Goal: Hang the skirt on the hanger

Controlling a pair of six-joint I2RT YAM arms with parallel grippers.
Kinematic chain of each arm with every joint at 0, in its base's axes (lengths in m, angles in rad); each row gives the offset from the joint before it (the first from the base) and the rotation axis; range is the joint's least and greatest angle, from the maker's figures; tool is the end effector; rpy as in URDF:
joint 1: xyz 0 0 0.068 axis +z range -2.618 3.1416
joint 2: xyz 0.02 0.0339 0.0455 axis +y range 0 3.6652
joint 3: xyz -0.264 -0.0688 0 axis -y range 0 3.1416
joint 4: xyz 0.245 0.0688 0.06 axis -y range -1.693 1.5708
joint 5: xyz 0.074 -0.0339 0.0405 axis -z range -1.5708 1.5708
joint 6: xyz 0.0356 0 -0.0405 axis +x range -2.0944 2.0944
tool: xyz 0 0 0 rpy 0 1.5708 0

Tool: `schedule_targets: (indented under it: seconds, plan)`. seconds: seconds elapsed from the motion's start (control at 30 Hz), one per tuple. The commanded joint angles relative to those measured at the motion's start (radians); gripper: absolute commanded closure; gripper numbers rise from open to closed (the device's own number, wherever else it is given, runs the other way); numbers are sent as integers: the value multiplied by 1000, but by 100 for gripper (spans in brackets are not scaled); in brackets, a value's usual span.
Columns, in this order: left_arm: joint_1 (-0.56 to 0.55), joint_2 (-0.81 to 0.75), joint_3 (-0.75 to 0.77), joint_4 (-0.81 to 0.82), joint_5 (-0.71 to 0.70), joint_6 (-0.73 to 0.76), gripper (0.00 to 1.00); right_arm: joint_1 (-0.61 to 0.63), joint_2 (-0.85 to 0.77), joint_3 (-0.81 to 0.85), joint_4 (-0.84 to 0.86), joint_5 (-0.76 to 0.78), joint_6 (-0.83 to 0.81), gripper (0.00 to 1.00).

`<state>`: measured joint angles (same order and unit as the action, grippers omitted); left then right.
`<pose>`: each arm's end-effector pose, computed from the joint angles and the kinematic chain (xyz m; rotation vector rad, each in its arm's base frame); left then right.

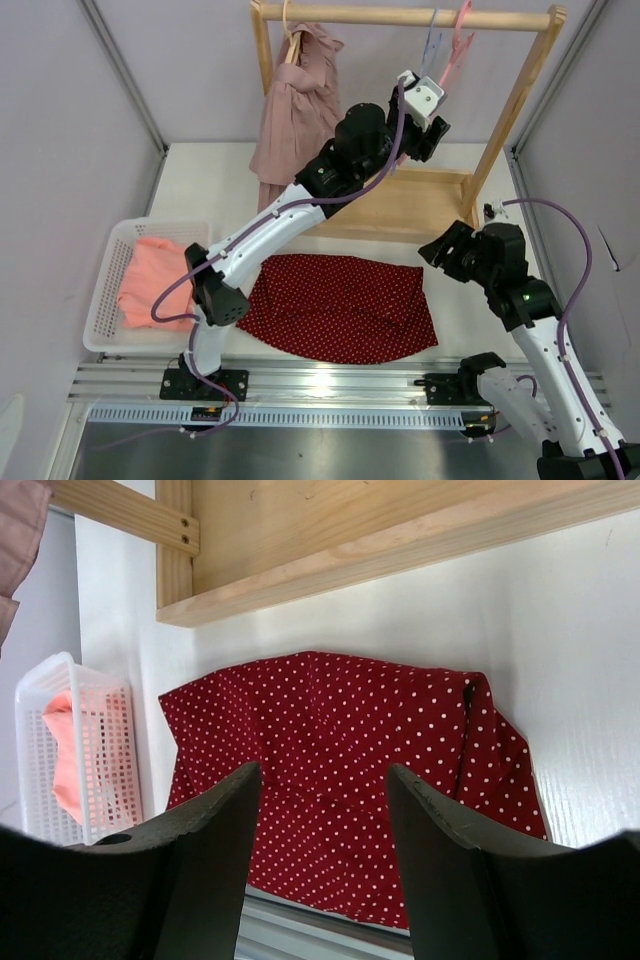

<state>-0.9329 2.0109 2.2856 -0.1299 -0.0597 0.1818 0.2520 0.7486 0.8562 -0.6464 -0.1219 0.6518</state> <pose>0.2759 -0.3686 0.4924 0.7247 1.2575 -0.5749 0.1515 0.0435 0.3230 0.3583 2.1478 0.6585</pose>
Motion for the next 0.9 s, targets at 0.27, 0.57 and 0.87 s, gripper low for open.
schedule_targets:
  seconds: [0.27, 0.57, 0.87]
  plan:
    - [11, 43, 44, 44, -29, 38, 39, -22, -28, -11, 13, -30, -34, 41]
    - [14, 48, 45, 49, -68, 50, 40, -33, -37, -13, 2, -38, -43, 41]
    - [17, 54, 55, 41, -78, 62, 52, -40, -38, -13, 2, -45, -47, 41]
